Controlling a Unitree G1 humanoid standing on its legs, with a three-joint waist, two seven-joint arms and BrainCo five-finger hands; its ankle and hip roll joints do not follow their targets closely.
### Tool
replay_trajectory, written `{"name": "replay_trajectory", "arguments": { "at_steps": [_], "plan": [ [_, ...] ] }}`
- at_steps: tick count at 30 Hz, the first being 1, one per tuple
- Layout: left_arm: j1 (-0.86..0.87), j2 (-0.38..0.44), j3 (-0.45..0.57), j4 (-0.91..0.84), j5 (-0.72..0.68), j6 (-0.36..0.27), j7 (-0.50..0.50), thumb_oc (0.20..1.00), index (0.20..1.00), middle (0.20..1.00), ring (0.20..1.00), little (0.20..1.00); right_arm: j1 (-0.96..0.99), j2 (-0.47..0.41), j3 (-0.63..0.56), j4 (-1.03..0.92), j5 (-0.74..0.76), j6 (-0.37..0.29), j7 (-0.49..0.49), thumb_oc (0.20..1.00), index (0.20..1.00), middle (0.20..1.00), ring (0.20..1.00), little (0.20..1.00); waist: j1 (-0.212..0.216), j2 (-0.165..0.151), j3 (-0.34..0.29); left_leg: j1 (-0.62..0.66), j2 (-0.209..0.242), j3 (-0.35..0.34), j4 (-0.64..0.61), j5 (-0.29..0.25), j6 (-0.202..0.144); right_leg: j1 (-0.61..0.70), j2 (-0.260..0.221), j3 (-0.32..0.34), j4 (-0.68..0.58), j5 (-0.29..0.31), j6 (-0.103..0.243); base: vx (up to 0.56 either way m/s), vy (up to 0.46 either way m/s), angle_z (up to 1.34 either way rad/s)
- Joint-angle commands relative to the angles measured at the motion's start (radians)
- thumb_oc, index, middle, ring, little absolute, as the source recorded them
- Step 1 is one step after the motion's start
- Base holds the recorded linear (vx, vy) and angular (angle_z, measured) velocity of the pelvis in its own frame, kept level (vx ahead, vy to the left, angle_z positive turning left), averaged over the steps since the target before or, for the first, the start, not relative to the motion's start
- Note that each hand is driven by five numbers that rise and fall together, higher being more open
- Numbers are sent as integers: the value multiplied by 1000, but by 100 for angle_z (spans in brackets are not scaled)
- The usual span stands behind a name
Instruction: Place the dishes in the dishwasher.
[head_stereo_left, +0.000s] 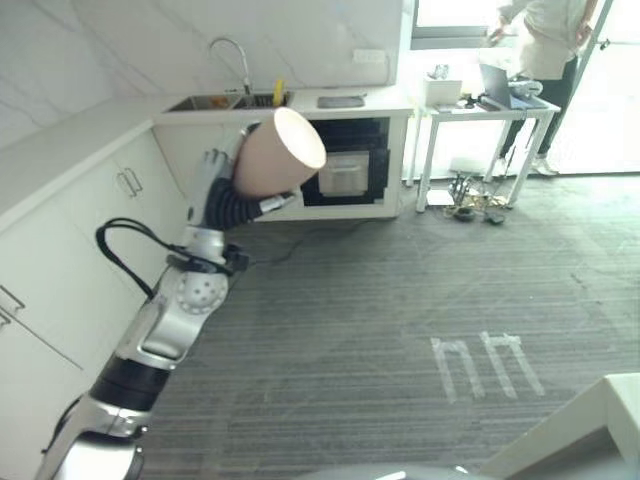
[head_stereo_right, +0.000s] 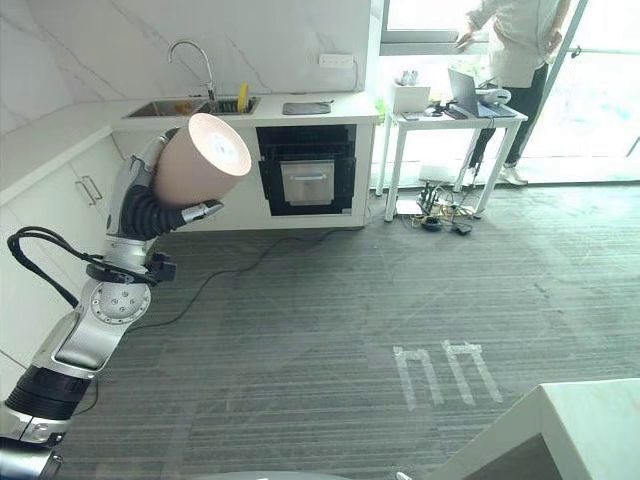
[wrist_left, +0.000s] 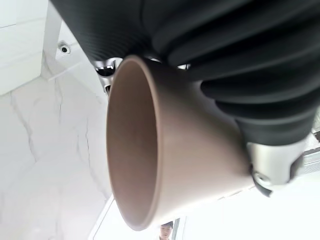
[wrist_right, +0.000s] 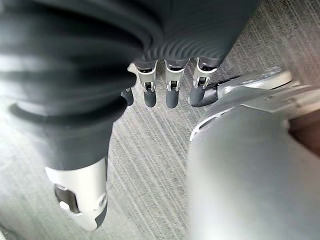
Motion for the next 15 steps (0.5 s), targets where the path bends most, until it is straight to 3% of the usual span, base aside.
{"name": "replay_trajectory", "arguments": {
  "at_steps": [1,2,3,4,5,7,8,9,10,13,15],
  "plan": [
    [-120,7,79,9,-11,13,14,200,200,200,200,200,-87,8,11,26,-169,29,-8,1000,1000,1000,1000,1000,6,2,67,39,-24,17,67,-162,13,-80,76,92,107,-95,-26,209,-138,0],
    [-107,8,81,1,-1,16,26,200,200,200,200,200,-96,6,42,38,-219,29,-17,1000,1000,1000,1000,1000,17,-11,80,-4,-54,-2,204,-218,26,-83,75,107,145,-115,-36,182,-114,-1],
    [-101,10,86,-4,2,11,25,200,200,200,200,200,-100,1,54,38,-212,34,-31,1000,1000,1000,1000,1000,23,-20,91,-49,-60,-7,296,-219,28,-82,75,111,161,-120,-44,132,-77,5],
    [-97,11,90,-10,4,7,25,200,200,200,200,200,-101,-7,57,40,-196,38,-35,1000,1000,1000,1000,1000,28,-24,101,-100,-58,-21,377,-197,26,-82,81,114,173,-123,-53,125,-33,11],
    [-102,17,98,-24,8,7,18,200,200,200,200,200,-103,-28,48,51,-147,47,-39,1000,1000,1000,1000,1000,39,-26,124,-189,-56,-47,445,-139,21,-72,100,127,186,-129,-68,162,7,16],
    [-108,27,117,-33,-7,14,5,200,200,200,200,200,-108,-48,18,76,-113,55,-29,1000,1000,1000,1000,1000,46,-9,136,-201,-25,-37,324,-87,3,-56,119,121,189,-149,-63,337,177,29],
    [-103,23,127,-38,-20,28,3,200,200,200,200,200,-108,-55,0,82,-122,59,-29,1000,1000,1000,1000,1000,54,6,140,-200,13,-26,164,-11,-21,-30,126,118,172,-159,-58,371,253,23],
    [-101,22,129,-38,-19,32,3,200,200,200,200,200,-108,-58,-3,83,-123,59,-29,1000,1000,1000,1000,1000,55,6,141,-193,18,-23,136,6,-25,-23,125,118,167,-160,-58,454,352,8],
    [-92,31,142,-11,-20,26,15,200,200,200,200,200,-91,-68,-21,88,-125,45,-23,1000,1000,1000,1000,1000,57,9,145,-192,55,-15,43,72,-45,3,116,114,142,-159,-49,348,305,5],
    [-93,51,157,39,-27,-12,23,200,200,200,200,200,-71,-76,-49,77,-117,32,-12,1000,1000,1000,1000,1000,47,11,136,-183,66,29,34,55,-42,13,89,85,156,-175,-31,359,372,-15],
    [-96,59,147,38,-27,-10,-8,200,200,200,200,200,-56,-67,-69,66,-109,24,-12,1000,1000,1000,1000,1000,65,6,118,-202,5,-35,78,4,-13,30,55,98,220,-225,-13,511,472,-64]
  ]
}}
